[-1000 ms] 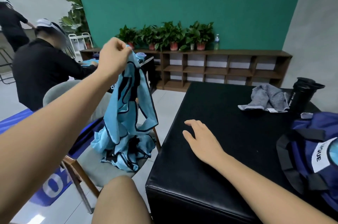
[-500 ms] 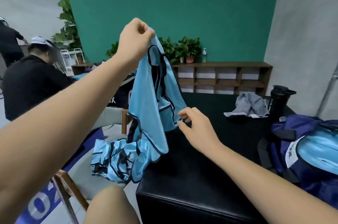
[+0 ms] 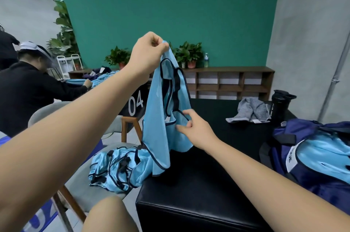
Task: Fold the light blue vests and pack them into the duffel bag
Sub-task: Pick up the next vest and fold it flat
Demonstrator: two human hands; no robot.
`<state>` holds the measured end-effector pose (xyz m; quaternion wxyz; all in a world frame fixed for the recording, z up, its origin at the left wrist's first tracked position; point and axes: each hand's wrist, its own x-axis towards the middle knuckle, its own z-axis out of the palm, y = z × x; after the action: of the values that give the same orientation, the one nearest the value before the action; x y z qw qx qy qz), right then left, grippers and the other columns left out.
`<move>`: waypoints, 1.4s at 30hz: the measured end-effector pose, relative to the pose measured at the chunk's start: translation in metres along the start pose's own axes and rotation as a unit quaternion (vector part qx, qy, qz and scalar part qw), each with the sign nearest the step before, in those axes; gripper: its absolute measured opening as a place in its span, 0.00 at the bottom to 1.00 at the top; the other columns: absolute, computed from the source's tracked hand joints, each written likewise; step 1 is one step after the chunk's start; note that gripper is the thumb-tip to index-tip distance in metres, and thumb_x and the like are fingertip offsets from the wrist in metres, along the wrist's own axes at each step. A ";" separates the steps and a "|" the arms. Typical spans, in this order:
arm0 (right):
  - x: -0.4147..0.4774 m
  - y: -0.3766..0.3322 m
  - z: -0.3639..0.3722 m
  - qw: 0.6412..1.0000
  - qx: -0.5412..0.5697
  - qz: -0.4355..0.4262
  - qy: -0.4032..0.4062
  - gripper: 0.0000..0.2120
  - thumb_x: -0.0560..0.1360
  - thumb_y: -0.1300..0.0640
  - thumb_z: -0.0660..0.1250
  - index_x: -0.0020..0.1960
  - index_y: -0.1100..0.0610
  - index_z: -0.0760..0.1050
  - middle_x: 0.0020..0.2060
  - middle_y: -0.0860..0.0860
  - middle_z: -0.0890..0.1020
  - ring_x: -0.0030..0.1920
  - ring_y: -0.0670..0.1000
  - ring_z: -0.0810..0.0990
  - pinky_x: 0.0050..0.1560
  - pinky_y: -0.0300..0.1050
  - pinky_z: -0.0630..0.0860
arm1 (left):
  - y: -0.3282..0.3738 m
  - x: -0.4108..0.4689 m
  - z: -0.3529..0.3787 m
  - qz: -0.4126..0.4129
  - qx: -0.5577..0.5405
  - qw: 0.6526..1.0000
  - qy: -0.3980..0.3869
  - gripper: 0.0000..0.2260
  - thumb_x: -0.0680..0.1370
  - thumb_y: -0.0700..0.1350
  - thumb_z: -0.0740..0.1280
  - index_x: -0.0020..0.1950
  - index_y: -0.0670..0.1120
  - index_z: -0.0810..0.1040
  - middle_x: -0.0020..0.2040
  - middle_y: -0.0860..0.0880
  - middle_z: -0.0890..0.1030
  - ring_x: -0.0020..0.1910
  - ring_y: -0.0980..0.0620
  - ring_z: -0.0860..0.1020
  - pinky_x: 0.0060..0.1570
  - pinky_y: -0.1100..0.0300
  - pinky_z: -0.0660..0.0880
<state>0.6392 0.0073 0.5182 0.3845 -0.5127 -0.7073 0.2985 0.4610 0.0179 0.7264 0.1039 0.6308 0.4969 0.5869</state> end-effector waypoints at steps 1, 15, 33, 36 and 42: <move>-0.001 0.000 0.001 1.000 -0.007 -0.003 -0.005 0.08 0.80 0.48 0.73 0.55 0.46 0.76 0.33 0.46 0.74 0.32 0.44 0.72 0.38 0.43 0.71 | 0.001 -0.002 0.000 0.004 0.004 1.000 -0.001 0.07 0.78 0.52 0.70 0.46 0.50 0.76 0.44 0.49 0.81 0.40 0.52 0.75 0.54 0.40 0.82; -0.020 0.009 -0.109 0.991 -0.025 -0.096 0.094 0.12 0.77 0.59 0.70 0.36 0.52 0.73 0.41 0.49 0.75 0.39 0.48 0.71 0.46 0.48 0.68 | -0.036 -0.002 -0.021 -0.008 0.060 0.998 0.036 0.07 0.77 0.50 0.69 0.48 0.47 0.77 0.43 0.52 0.82 0.39 0.54 0.75 0.43 0.55 0.73; -0.041 -0.050 -0.085 0.956 -0.107 -0.232 0.146 0.03 0.79 0.52 0.70 0.46 0.47 0.77 0.41 0.43 0.83 0.43 0.44 0.81 0.47 0.48 0.79 | -0.018 -0.022 0.038 0.038 0.113 0.993 -0.019 0.08 0.81 0.49 0.69 0.44 0.49 0.75 0.43 0.53 0.81 0.42 0.55 0.77 0.40 0.59 0.71; -0.037 -0.064 -0.047 0.961 -0.211 -0.163 0.071 0.15 0.78 0.36 0.68 0.46 0.48 0.79 0.39 0.44 0.83 0.43 0.49 0.82 0.46 0.51 0.82 | -0.012 -0.027 0.051 0.049 0.118 0.991 -0.030 0.08 0.81 0.49 0.68 0.47 0.46 0.78 0.43 0.52 0.82 0.42 0.54 0.76 0.41 0.57 0.71; -0.022 -0.046 -0.031 0.980 -0.181 -0.084 0.004 0.21 0.81 0.45 0.69 0.37 0.58 0.73 0.33 0.54 0.81 0.34 0.53 0.80 0.35 0.49 0.79 | -0.010 -0.028 0.047 0.059 0.134 0.988 -0.037 0.09 0.83 0.50 0.68 0.49 0.45 0.78 0.43 0.51 0.81 0.40 0.54 0.76 0.39 0.58 0.71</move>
<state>0.6468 -0.0264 0.5671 0.3120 -0.5140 -0.7884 0.1304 0.5002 0.0229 0.6878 0.0018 0.6887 0.5288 0.4960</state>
